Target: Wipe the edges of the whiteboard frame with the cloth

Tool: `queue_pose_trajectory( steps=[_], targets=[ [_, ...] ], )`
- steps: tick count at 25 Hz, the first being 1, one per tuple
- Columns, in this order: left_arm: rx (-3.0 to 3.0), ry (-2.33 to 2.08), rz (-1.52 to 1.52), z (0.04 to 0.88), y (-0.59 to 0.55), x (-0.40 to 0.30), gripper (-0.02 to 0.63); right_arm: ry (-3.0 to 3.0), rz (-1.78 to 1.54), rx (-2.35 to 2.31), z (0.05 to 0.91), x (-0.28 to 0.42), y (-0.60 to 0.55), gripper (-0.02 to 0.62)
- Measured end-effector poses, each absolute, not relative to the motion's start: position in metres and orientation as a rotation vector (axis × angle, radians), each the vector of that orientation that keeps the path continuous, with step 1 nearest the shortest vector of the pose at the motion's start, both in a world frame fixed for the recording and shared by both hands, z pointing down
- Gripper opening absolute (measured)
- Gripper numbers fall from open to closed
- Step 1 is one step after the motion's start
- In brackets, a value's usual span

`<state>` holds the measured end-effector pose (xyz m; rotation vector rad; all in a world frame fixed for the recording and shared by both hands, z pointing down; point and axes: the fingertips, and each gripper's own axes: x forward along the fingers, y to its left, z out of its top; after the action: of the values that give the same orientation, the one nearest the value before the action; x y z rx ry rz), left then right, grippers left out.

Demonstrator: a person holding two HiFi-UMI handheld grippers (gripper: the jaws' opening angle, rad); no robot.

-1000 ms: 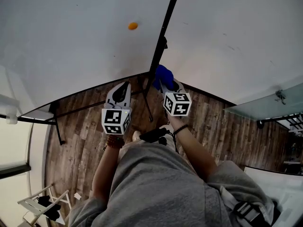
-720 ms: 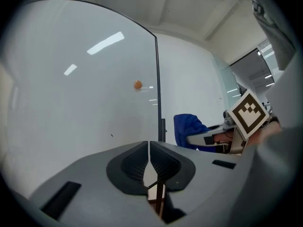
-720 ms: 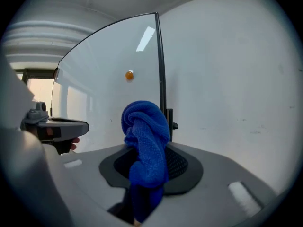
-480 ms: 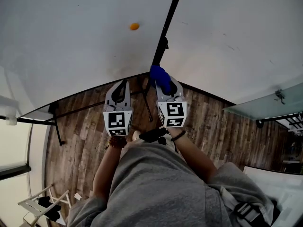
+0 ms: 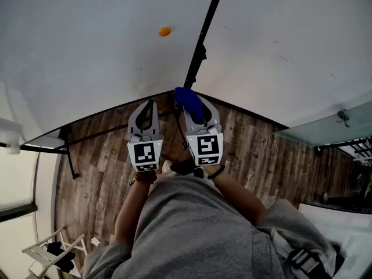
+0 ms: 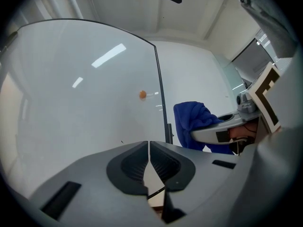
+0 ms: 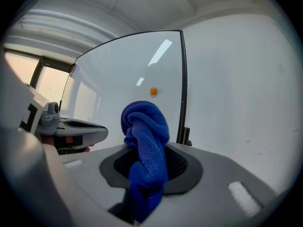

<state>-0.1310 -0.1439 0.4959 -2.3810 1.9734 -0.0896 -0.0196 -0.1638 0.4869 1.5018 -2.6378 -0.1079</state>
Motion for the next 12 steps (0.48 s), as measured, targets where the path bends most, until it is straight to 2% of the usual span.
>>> queue_pose_trajectory(
  steps=[12],
  targets=[
    [-2.416,1.946,-0.104,0.505,-0.139,-0.123,0.02,-2.613,-0.097,1.477,0.5,-0.023,-0.158,0.117]
  ],
)
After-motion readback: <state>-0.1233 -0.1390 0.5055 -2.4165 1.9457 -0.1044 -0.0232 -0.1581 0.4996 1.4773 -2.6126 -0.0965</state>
